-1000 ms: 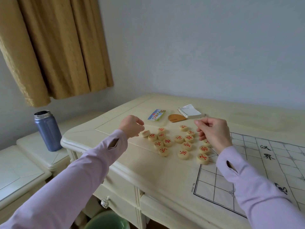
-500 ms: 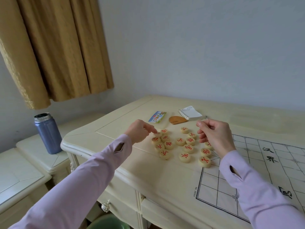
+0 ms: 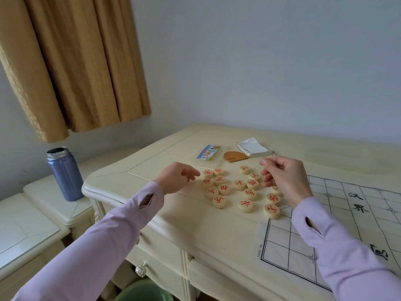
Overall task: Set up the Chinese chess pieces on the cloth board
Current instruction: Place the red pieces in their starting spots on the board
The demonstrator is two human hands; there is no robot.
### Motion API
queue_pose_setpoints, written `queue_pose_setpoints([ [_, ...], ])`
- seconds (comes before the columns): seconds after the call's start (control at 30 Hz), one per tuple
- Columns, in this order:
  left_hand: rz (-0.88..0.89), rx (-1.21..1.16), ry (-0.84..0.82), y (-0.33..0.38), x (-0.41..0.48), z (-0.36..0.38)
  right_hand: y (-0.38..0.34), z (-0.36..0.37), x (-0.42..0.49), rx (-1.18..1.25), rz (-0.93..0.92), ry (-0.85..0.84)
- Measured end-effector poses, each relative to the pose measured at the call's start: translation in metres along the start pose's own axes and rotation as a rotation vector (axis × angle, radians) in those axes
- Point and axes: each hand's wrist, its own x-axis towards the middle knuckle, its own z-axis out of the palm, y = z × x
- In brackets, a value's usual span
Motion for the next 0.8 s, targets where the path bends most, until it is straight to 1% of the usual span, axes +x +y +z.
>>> queue_pose_setpoints([
  [0.1, 0.014, -0.061, -0.033, 0.002, 0.000, 0.006, 0.000, 0.000, 0.000, 0.000, 0.005, 0.006],
  [0.27, 0.094, -0.139, -0.003, 0.015, 0.000, 0.014, 0.000, -0.001, 0.000, 0.007, 0.009, 0.010],
  [0.33, 0.131, -0.137, -0.006, 0.023, -0.002, 0.016, -0.001, -0.001, 0.000, 0.006, 0.010, 0.012],
  [0.4, 0.145, -0.096, 0.000, 0.031, -0.003, 0.019, -0.001, -0.001, 0.000, 0.008, 0.008, 0.009],
  [0.47, 0.132, -0.005, -0.006, 0.042, -0.003, 0.024, -0.001, -0.001, 0.000, 0.003, 0.005, 0.004],
  [0.53, 0.083, 0.116, -0.021, 0.051, 0.000, 0.029, -0.002, -0.002, -0.001, 0.003, 0.003, 0.003],
  [0.6, 0.026, 0.187, -0.050, 0.059, 0.002, 0.032, -0.002, -0.003, -0.001, 0.012, 0.004, 0.008],
  [0.7, -0.016, 0.235, -0.091, 0.068, 0.004, 0.034, -0.003, -0.004, 0.000, 0.029, 0.012, 0.017],
  [0.8, -0.049, 0.222, -0.114, 0.074, 0.005, 0.034, -0.004, -0.005, -0.001, 0.041, 0.015, 0.019],
])
